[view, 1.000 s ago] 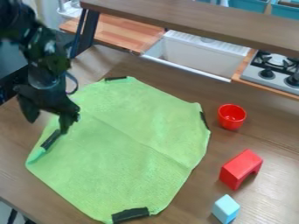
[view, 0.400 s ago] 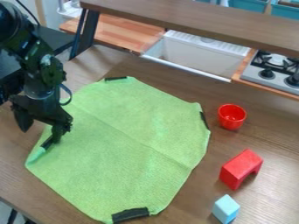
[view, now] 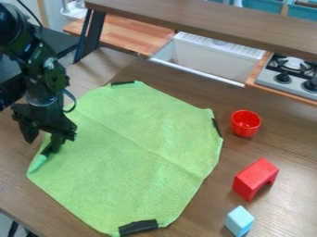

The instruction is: Fold the cloth from bottom left to top right

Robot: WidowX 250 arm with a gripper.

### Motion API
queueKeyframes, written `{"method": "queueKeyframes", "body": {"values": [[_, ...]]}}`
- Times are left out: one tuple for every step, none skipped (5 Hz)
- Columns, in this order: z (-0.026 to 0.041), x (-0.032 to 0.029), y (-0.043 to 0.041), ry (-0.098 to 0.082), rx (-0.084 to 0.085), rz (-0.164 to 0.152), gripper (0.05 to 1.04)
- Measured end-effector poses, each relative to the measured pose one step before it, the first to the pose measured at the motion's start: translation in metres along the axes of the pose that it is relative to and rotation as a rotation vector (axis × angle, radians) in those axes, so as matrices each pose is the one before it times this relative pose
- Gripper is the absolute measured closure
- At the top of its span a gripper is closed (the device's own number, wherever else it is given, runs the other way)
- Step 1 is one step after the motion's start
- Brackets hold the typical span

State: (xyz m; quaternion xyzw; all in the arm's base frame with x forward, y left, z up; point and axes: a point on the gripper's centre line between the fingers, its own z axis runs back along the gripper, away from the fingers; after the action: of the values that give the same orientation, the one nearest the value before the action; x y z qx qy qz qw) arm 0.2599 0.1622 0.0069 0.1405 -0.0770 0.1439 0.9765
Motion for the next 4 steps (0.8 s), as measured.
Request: {"method": "queueKeyframes", "body": {"values": [[-0.00017, -0.00131, -0.00056, 0.0073, -0.0086, -0.0107, 0.714], [0.00083, 0.00173, 0.01194, 0.0108, -0.0152, 0.0404, 0.926], [0.00309, 0.00509, 0.02165, 0.0063, -0.0080, 0.0742, 1.013], [-0.00552, -0.00037, 0.02514, 0.0570, -0.0126, 0.0779, 1.024]]}}
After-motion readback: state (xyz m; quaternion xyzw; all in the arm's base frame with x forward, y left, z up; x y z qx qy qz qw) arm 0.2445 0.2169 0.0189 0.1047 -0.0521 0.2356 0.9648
